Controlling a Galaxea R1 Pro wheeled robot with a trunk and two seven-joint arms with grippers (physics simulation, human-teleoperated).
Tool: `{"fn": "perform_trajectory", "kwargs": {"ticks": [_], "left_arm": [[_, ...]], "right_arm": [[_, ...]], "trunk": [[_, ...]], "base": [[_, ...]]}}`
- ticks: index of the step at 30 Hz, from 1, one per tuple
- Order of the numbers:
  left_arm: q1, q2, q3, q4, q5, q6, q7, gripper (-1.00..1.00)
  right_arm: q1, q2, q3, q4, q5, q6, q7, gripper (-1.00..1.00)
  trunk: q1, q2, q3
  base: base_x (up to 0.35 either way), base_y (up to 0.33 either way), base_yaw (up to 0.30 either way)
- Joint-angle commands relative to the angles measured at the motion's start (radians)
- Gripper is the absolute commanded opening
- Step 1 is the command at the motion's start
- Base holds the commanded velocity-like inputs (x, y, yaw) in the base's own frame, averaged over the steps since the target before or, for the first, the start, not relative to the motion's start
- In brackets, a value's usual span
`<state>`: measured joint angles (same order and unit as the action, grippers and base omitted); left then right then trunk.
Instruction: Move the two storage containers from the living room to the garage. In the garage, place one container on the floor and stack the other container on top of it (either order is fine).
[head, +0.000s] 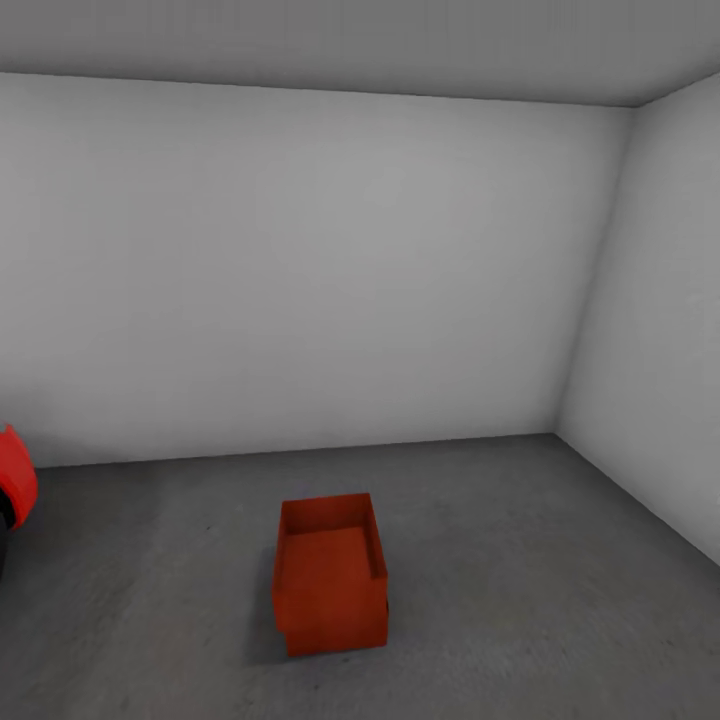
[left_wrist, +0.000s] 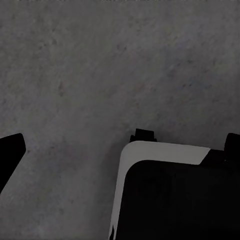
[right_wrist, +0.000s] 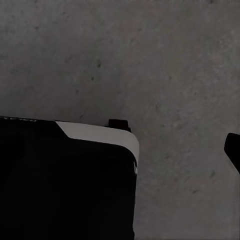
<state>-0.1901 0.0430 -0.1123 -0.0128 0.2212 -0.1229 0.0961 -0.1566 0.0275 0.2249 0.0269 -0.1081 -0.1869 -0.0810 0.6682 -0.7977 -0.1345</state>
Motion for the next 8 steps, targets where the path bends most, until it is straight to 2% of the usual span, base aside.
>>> {"fn": "perform_trajectory", "kwargs": {"ticks": [1, 8], "left_arm": [[0.0, 0.0, -0.008, 0.001, 0.009, -0.003, 0.002, 1.0], [-0.001, 0.001, -0.007, 0.001, 0.009, -0.003, 0.002, 1.0]], "right_arm": [[-0.001, 0.004, 0.008, 0.003, -0.003, -0.006, -0.002, 1.0], [-0.001, 0.008, 0.008, 0.004, 0.001, -0.001, -0.005, 1.0]], "trunk": [[0.0, -0.001, -0.002], [0.0, -0.001, -0.002]], "base": [[0.0, 0.0, 0.0], [0.0, 0.0, 0.0]]}}
